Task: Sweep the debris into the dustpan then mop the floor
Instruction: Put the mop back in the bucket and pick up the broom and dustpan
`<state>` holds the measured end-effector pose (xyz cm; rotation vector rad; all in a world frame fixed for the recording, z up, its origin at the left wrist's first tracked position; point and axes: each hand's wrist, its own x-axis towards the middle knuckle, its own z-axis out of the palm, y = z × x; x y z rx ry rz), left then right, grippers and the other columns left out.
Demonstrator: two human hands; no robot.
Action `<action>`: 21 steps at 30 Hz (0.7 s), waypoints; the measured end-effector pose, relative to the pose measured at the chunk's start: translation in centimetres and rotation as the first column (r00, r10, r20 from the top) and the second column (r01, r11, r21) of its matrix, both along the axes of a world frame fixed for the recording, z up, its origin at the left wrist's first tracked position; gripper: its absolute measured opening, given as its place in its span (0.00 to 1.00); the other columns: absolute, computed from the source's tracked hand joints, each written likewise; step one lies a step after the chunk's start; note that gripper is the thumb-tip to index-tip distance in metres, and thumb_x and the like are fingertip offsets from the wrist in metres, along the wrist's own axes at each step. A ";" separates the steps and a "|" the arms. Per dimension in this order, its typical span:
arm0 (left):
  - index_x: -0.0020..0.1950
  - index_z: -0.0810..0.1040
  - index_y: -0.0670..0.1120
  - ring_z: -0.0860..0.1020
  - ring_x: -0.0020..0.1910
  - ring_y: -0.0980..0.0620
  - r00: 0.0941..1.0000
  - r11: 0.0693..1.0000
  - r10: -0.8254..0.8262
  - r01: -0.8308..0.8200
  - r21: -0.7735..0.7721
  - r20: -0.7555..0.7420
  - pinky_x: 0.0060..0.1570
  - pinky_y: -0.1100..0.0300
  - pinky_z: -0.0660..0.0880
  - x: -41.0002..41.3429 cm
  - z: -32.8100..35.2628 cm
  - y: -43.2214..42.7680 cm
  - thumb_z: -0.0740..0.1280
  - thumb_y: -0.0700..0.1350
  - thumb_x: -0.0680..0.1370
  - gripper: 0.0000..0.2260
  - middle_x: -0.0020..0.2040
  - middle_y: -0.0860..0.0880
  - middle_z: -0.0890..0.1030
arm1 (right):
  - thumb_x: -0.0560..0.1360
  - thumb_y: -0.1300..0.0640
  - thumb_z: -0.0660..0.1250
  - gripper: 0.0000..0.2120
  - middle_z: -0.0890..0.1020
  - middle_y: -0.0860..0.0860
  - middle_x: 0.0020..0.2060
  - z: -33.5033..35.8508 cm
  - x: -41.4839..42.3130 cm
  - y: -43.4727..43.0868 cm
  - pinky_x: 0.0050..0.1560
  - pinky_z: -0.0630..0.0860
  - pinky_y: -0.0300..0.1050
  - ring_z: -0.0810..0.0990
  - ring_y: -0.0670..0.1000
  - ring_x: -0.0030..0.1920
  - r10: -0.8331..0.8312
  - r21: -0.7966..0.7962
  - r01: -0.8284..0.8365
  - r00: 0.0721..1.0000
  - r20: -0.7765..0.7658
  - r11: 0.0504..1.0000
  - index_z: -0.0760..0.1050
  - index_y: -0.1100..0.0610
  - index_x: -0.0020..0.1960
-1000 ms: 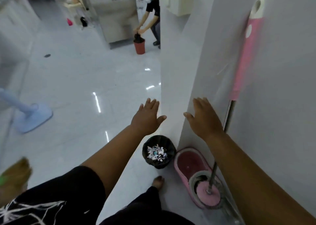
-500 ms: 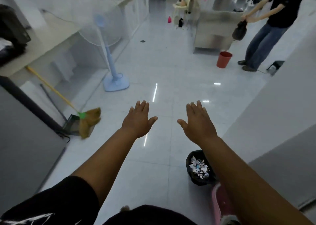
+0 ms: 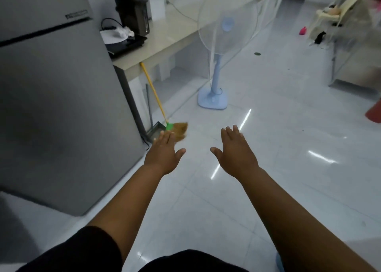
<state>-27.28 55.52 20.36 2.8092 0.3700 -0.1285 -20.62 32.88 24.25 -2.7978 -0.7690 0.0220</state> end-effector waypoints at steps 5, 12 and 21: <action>0.80 0.48 0.45 0.44 0.79 0.47 0.997 0.997 0.075 -0.075 0.006 -0.018 0.76 0.49 0.46 1.2 -1.3 4.7 0.51 0.62 0.81 0.33 0.80 0.47 0.48 | 0.81 0.42 0.57 0.34 0.59 0.58 0.77 -1.4 3.2 5.7 0.77 0.49 0.52 0.47 0.59 0.79 0.095 0.009 -0.095 0.995 -0.031 0.995 0.55 0.62 0.78; 0.80 0.47 0.46 0.42 0.79 0.50 0.978 0.978 0.205 -0.206 -0.013 -0.034 0.76 0.52 0.43 7.1 -2.8 9.5 0.52 0.62 0.81 0.33 0.81 0.49 0.46 | 0.80 0.41 0.58 0.33 0.61 0.57 0.77 -3.3 11.6 12.0 0.76 0.51 0.51 0.50 0.58 0.79 0.226 0.010 -0.225 0.973 -0.046 0.974 0.57 0.60 0.77; 0.80 0.45 0.46 0.42 0.79 0.50 0.928 0.925 0.373 -0.371 0.078 -0.009 0.77 0.51 0.46 17.1 -1.1 15.0 0.51 0.62 0.81 0.33 0.81 0.49 0.45 | 0.82 0.43 0.56 0.32 0.61 0.57 0.77 -2.5 25.7 19.2 0.76 0.52 0.51 0.51 0.59 0.79 0.421 -0.005 -0.421 0.907 -0.016 0.907 0.56 0.61 0.78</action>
